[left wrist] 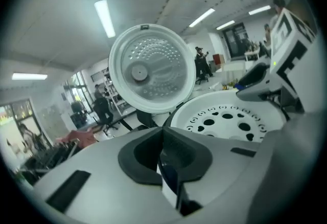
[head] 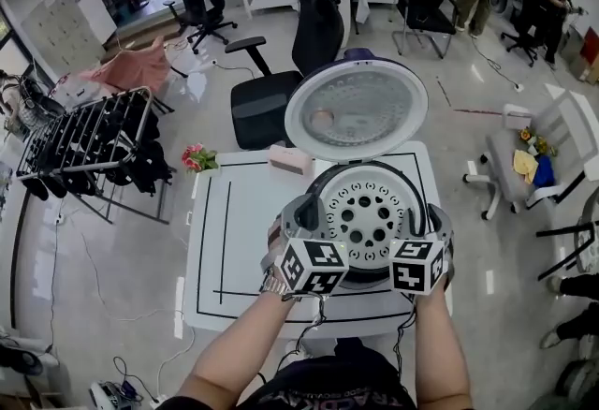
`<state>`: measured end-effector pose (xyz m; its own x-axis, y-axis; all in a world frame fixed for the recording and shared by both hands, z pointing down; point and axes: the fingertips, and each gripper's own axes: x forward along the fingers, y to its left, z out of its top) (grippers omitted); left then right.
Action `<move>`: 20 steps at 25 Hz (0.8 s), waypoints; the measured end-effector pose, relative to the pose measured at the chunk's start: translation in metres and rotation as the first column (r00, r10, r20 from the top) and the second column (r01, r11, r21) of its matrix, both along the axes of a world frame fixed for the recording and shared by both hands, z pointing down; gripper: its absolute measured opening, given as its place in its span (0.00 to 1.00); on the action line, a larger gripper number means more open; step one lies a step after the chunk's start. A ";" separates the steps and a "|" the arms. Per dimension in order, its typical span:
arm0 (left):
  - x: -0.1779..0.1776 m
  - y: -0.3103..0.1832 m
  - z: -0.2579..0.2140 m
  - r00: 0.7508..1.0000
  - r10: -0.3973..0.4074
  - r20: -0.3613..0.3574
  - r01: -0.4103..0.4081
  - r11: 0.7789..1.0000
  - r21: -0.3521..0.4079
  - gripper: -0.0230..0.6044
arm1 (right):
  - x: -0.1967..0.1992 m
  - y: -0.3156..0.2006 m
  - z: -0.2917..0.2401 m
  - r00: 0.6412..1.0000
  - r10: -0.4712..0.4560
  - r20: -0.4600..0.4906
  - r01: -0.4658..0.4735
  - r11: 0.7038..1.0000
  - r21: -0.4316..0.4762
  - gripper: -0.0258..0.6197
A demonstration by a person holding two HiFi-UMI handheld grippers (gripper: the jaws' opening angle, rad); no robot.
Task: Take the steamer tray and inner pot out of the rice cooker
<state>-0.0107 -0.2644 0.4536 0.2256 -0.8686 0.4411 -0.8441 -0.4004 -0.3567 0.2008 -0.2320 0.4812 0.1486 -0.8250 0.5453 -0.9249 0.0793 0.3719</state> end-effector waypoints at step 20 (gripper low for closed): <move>0.018 0.012 0.020 0.967 0.065 -0.247 -0.106 0.982 -0.155 0.44 | 0.003 -0.001 -0.016 0.994 0.008 -0.105 -0.002 0.998 0.060 0.29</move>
<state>0.0076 -0.2521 0.4733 0.4129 -0.7607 0.5008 -0.8566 -0.5112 -0.0702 0.2043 -0.2325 0.4651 0.2067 -0.8545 0.4766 -0.8807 0.0497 0.4711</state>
